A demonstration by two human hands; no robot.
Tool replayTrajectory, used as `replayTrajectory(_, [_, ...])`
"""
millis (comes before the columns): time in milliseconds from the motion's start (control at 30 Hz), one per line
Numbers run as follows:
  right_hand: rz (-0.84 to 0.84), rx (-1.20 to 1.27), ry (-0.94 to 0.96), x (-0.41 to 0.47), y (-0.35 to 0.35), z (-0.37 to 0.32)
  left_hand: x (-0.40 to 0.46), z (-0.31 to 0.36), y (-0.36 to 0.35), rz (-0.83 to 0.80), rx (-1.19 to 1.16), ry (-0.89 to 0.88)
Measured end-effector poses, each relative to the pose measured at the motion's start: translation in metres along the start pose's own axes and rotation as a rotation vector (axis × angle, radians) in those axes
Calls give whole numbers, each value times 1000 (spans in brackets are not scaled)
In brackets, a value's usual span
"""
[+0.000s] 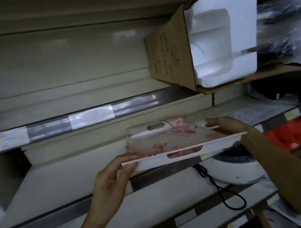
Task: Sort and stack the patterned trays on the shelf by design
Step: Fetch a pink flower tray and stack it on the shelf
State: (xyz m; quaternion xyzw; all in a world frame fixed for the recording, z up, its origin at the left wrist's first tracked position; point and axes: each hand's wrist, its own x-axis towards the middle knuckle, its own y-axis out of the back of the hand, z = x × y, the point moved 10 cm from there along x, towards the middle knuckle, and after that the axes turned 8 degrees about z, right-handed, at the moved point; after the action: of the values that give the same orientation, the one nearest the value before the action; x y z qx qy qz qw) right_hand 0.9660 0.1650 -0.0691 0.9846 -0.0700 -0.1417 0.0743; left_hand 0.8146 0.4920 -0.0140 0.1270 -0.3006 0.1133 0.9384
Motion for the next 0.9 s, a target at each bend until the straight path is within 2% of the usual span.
replayTrajectory(67, [-29,-29,1,6,-14,-1,-1,3,6,30,19,0])
replayTrajectory(167, [-160,-46,-33,11,-41,3,-5,2,8,29,60,6])
replayTrajectory(233, [-110,-168,7,32,-39,7,-9,-1,8,18,65,35])
replayTrajectory(333, [-69,-212,40,76,-37,21,-16,0,8,19,62,77])
replayTrajectory(400, [-73,-175,31,55,-48,16,-22,-4,13,13,-11,135])
replayTrajectory(500, [-22,-136,61,46,-53,11,-32,-17,18,-76,-261,240])
replayTrajectory(600, [-29,-74,88,38,-62,12,-39,-31,32,-76,-455,281])
replayTrajectory(700, [-49,-9,96,24,-71,13,-43,-42,52,36,-639,307])
replayTrajectory(767, [-76,35,104,11,-79,13,-46,-53,72,179,-676,353])
replayTrajectory(833, [-102,78,121,0,-88,13,-51,-69,92,337,-611,451])
replayTrajectory(900, [-123,105,146,-14,-102,12,-60,-73,98,371,-485,543])
